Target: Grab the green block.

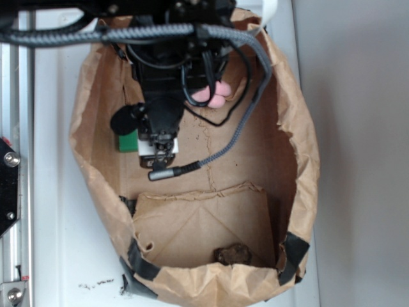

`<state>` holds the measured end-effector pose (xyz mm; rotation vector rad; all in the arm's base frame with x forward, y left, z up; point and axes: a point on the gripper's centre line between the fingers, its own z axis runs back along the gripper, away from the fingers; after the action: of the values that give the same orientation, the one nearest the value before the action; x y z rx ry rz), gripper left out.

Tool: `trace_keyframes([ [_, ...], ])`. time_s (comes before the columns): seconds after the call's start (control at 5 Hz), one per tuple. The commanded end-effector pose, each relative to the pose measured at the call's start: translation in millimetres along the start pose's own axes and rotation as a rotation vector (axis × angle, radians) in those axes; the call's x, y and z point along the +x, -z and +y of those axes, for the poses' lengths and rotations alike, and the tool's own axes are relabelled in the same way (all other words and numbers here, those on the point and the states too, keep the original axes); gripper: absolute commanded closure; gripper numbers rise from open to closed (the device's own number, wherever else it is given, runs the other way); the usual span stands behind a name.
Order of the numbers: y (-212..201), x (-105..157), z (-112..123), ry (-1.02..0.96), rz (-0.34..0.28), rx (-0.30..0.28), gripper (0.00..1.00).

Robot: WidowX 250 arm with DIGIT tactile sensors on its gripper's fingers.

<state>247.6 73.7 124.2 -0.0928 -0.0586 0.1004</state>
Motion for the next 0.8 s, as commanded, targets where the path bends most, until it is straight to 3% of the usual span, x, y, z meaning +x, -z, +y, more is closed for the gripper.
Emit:
trace_keyframes([
  [0.0,-16.8,2.4,2.3,-0.007,-0.064,0.016,0.00],
  [0.4,37.3,-7.0,-13.7,0.045,-0.134,0.133,0.00],
  [0.6,43.5,-3.3,-13.2,0.059,-0.143,0.141,0.00],
])
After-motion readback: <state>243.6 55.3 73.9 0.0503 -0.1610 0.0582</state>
